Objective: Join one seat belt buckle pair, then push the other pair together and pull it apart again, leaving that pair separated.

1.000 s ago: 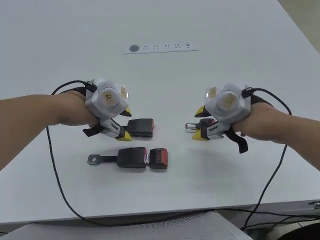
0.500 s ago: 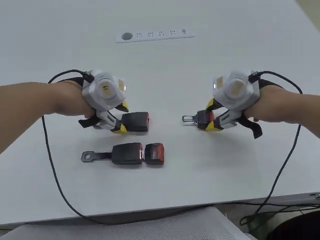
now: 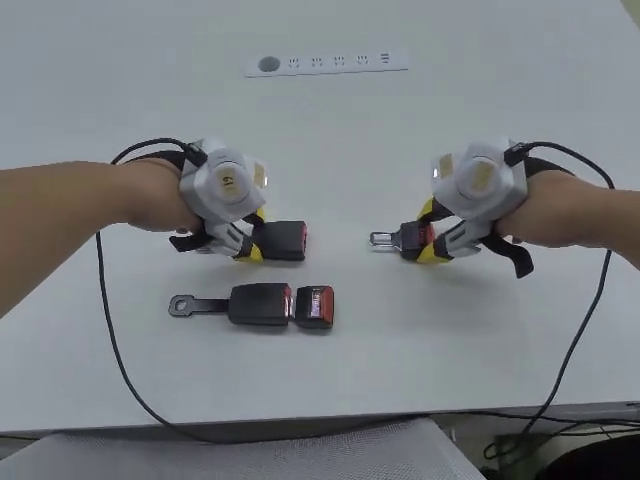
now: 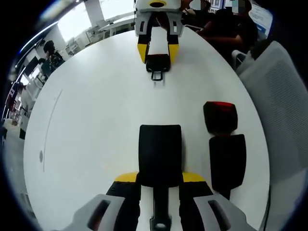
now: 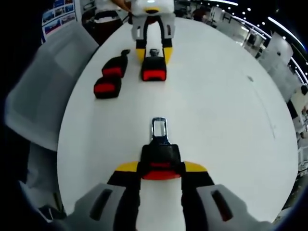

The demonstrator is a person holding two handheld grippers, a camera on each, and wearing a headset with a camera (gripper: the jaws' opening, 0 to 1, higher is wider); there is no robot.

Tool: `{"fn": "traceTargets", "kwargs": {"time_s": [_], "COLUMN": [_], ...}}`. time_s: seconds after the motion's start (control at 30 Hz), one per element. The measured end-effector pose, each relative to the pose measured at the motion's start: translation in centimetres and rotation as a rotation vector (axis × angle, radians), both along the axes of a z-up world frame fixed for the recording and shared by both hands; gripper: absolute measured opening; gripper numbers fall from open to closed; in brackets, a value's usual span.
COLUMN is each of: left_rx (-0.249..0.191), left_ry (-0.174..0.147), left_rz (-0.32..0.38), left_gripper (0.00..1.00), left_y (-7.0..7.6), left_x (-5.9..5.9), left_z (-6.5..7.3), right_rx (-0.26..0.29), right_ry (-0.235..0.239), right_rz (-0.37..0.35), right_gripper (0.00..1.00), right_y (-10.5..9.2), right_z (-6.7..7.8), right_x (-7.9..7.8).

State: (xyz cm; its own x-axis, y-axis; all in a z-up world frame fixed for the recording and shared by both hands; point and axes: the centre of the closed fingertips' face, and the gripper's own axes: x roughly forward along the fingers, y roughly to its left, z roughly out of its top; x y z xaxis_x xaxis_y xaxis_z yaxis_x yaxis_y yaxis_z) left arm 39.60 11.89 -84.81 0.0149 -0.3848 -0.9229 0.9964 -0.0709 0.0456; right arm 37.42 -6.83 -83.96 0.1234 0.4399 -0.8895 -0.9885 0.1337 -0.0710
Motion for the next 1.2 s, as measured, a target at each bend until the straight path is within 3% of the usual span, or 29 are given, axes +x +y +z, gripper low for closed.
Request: {"fn": "traceTargets", "kwargs": {"time_s": [0.13, 0.27, 0.53, 1.03, 1.2], "left_rx": [-0.001, -0.01, -0.004, 0.006, 0.012], "left_ry": [0.0, -0.004, -0.005, -0.009, -0.012], "left_rz": [0.021, 0.025, 0.03, 0.015, 0.007], "left_gripper": [0.31, 0.31, 0.31, 0.31, 0.31], "left_y": [0.0, 0.0, -0.1, 0.0, 0.1], "left_x": [0.1, 0.1, 0.0, -0.3, -0.3], "left_z": [0.0, 0.0, 0.0, 0.0, -0.1], "right_rx": [-0.019, 0.004, 0.03, 0.026, 0.052], "right_ry": [-0.035, -0.017, -0.022, -0.018, -0.026], "right_rz": [0.012, 0.022, 0.043, 0.023, 0.034], "right_gripper": [0.31, 0.3, 0.31, 0.31, 0.31], "right_y": [1.3, 3.9, 7.0, 8.7, 9.6], "right_z": [0.1, -0.1, -0.1, -0.5, -0.4], "right_x": [0.4, 0.4, 0.5, 1.1, 1.3]}}
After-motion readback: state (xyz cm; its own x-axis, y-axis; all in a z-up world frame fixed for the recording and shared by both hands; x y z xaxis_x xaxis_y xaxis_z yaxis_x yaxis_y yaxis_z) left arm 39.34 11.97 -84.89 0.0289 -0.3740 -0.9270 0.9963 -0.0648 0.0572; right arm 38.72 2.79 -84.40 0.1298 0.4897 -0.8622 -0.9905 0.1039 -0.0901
